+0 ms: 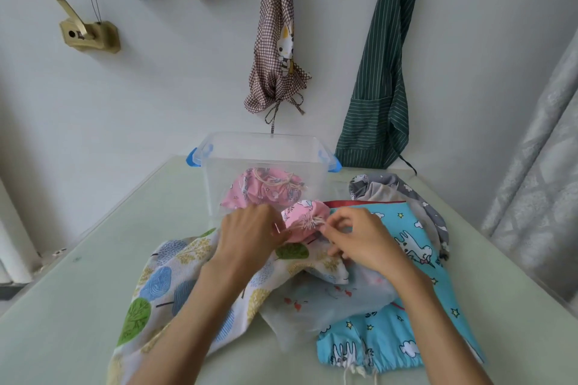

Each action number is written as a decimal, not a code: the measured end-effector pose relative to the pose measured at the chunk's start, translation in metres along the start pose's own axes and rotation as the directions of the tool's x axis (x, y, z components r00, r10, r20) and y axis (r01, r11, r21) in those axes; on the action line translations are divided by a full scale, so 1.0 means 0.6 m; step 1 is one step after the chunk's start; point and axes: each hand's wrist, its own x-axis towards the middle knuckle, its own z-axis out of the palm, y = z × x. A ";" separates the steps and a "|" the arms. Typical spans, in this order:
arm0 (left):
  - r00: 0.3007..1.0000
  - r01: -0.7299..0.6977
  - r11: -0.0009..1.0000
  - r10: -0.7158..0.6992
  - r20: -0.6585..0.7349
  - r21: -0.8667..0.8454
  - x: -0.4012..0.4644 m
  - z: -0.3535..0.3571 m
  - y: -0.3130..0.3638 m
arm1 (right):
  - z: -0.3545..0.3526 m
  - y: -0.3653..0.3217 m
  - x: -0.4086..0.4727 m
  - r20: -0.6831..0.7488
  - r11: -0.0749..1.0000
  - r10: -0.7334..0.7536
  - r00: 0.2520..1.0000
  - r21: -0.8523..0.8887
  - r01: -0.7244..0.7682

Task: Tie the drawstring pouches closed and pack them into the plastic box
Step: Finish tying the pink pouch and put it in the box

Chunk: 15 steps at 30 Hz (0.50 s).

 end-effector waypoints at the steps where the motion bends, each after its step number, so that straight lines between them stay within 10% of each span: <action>1: 1.000 0.017 1.000 -0.017 -0.010 0.015 0.000 -0.005 -0.006 | 0.001 0.000 0.002 0.012 0.997 -0.009 1.000 0.081 0.008; 10: 0.945 0.153 0.987 -0.161 -0.284 -0.051 0.000 -0.025 -0.012 | -0.005 -0.009 -0.002 -0.064 0.988 0.015 0.998 0.154 -0.005; 15: 0.984 0.144 0.984 -0.154 -0.094 -0.101 -0.004 -0.024 -0.019 | -0.015 -0.012 -0.006 -0.027 0.989 0.008 1.000 0.148 -0.004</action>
